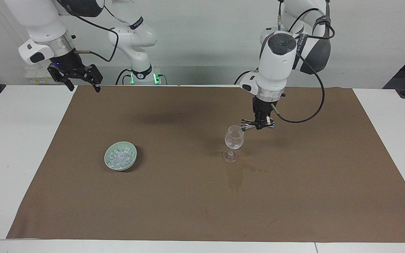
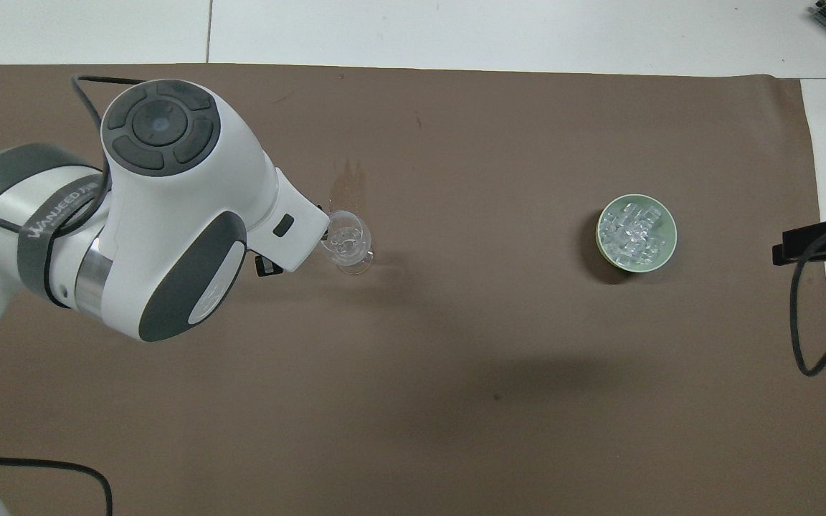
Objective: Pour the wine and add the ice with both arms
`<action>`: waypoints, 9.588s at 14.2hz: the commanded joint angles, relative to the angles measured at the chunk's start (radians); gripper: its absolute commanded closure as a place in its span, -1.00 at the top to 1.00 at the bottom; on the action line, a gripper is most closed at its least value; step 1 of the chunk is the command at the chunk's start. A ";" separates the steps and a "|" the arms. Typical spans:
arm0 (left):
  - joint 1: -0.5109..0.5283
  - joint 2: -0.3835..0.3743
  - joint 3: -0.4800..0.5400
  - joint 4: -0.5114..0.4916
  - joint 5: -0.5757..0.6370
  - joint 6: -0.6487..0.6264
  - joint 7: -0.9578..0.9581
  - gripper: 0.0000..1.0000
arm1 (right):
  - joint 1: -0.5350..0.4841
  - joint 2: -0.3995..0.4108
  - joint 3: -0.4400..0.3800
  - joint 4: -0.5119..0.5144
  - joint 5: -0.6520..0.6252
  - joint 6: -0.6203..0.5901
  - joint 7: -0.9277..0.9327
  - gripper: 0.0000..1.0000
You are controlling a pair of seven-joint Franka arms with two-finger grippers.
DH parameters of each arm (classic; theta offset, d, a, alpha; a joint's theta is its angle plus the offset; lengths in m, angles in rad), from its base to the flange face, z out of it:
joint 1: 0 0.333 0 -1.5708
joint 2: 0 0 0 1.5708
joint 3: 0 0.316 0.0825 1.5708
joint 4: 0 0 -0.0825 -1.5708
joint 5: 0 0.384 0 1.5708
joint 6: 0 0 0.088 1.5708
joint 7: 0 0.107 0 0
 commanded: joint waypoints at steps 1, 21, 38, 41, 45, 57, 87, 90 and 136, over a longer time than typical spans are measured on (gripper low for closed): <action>-0.030 0.024 0.015 0.043 0.046 -0.034 -0.022 -1.00 | -0.009 -0.022 0.003 -0.027 0.017 0.019 0.013 1.00; -0.071 0.060 0.018 0.100 0.160 -0.103 -0.072 -1.00 | -0.009 -0.031 0.003 -0.044 0.018 0.017 0.015 1.00; 0.352 0.076 0.018 0.126 -0.281 -0.119 0.464 -1.00 | 0.015 -0.030 -0.014 -0.053 0.014 0.054 0.013 1.00; 0.511 0.115 0.018 0.100 -0.471 -0.132 0.735 -1.00 | 0.015 -0.019 0.001 -0.109 0.012 0.112 -0.001 1.00; 0.668 0.203 0.018 0.075 -0.698 -0.213 0.986 -1.00 | 0.015 0.039 0.031 -0.189 0.012 0.258 -0.128 1.00; 0.961 0.490 0.015 -0.060 -1.105 -0.401 1.390 -1.00 | 0.017 0.219 0.050 -0.298 0.012 0.557 -0.324 1.00; 0.972 0.571 0.023 -0.050 -1.105 -0.370 1.457 -0.48 | 0.030 0.332 0.063 -0.381 0.017 0.804 -0.261 -0.16; 0.974 0.571 0.023 -0.050 -1.105 -0.370 1.456 -0.41 | 0.030 0.332 0.061 -0.381 0.018 0.804 -0.258 -0.33; 0.375 -0.147 0.075 0.057 -0.104 -0.189 -0.980 0.91 | 0.073 0.196 0.497 0.076 0.014 0.396 0.484 -1.00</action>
